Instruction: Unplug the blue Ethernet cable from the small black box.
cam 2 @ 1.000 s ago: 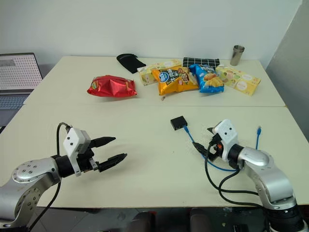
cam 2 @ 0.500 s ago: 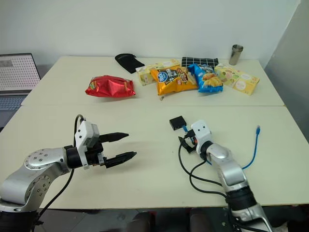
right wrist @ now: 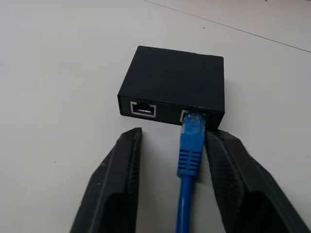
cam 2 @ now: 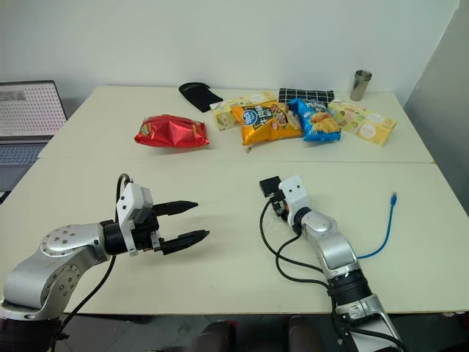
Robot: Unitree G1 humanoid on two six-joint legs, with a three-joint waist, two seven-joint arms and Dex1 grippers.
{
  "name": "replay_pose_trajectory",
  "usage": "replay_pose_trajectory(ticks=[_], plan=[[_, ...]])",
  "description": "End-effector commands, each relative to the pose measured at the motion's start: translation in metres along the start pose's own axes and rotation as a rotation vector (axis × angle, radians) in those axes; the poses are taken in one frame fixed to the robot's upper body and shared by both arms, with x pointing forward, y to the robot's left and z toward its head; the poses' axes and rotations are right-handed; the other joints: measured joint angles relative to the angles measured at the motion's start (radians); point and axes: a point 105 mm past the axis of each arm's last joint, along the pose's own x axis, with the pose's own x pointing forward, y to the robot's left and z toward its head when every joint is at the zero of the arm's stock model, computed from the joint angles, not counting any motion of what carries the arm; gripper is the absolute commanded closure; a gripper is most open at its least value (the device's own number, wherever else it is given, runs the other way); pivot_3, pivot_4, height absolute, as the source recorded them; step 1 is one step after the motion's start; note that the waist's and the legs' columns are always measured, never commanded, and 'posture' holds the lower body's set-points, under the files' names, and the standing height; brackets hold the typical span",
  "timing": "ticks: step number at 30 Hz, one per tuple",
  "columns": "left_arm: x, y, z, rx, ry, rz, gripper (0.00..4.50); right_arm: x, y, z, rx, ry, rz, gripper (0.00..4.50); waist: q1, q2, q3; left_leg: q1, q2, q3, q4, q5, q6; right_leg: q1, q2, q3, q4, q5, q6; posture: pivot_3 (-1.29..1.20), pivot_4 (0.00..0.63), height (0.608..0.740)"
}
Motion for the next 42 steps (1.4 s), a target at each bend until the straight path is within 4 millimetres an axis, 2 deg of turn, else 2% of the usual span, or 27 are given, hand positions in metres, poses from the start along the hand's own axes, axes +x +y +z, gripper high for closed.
replay_pose_trajectory(ticks=[1,5,6,11,15,20,30,31,42], plan=[[0.003,0.01,0.006,0.006,-0.044,0.052,0.0,-0.005,-0.014,-0.018,-0.036,0.075,-0.043,3.42,0.001,0.0,0.0,0.0,0.0,0.0,0.0,0.0,0.0,0.0,0.0,0.0,0.0,0.0,0.0,0.0,0.15,0.74],[0.003,0.02,0.005,-0.037,-0.065,0.084,0.0,-0.009,-0.008,-0.006,-0.169,0.022,0.043,4.28,0.002,0.0,0.0,0.0,-0.001,-0.001,0.0,0.0,0.0,0.001,0.0,-0.002,-0.001,0.0,0.0,0.0,0.15,0.74],[0.004,0.023,0.007,-0.056,-0.077,0.089,0.0,-0.012,-0.004,0.001,-0.224,-0.007,0.085,4.33,0.002,0.0,0.0,0.0,-0.001,-0.002,0.0,0.0,0.0,0.001,-0.001,-0.002,-0.001,0.0,0.0,0.0,0.15,0.74],[0.006,0.025,0.013,-0.217,-0.134,0.038,0.0,-0.028,0.02,0.036,-0.546,-0.187,0.31,4.33,-0.004,0.0,0.0,-0.001,-0.002,-0.001,0.0,0.0,0.0,0.0,-0.002,-0.002,-0.002,0.0,0.0,0.0,0.15,0.74],[0.008,0.006,0.019,-0.327,-0.138,-0.12,0.0,-0.04,0.041,0.073,-0.853,-0.428,0.424,4.33,-0.021,0.0,0.001,-0.001,0.0,-0.001,0.0,0.0,0.0,-0.001,-0.002,-0.002,-0.001,0.0,0.0,0.0,0.15,0.74],[0.013,-0.006,0.025,-0.388,-0.15,-0.213,0.0,-0.05,0.061,0.098,-1.074,-0.626,0.518,4.33,-0.027,0.0,0.001,-0.001,0.001,-0.001,-0.001,0.0,0.0,-0.001,-0.001,-0.002,-0.001,0.0,0.0,0.0,0.15,0.74],[0.014,-0.01,0.034,-0.444,-0.209,-0.271,0.0,-0.054,0.071,0.1,-1.189,-0.735,0.558,4.33,-0.019,0.0,0.001,-0.002,0.001,-0.002,0.0,0.0,0.0,0.0,-0.002,-0.002,-0.001,0.0,0.0,0.0,0.15,0.74],[0.013,-0.009,0.035,-0.45,-0.216,-0.274,0.38,-0.054,0.07,0.099,-1.194,-0.738,0.557,4.33,-0.018,0.0,0.001,-0.002,0.001,-0.002,0.0,0.0,0.0,0.0,-0.002,-0.002,-0.001,0.0,0.0,0.0,0.15,0.74],[0.01,-0.006,0.036,-0.489,-0.23,-0.299,2.6,-0.054,0.064,0.099,-1.233,-0.768,0.534,4.33,-0.018,0.0,0.001,-0.001,0.0,-0.002,0.0,0.0,-0.001,0.0,-0.002,-0.002,-0.001,0.0,0.0,0.0,0.15,0.74]])
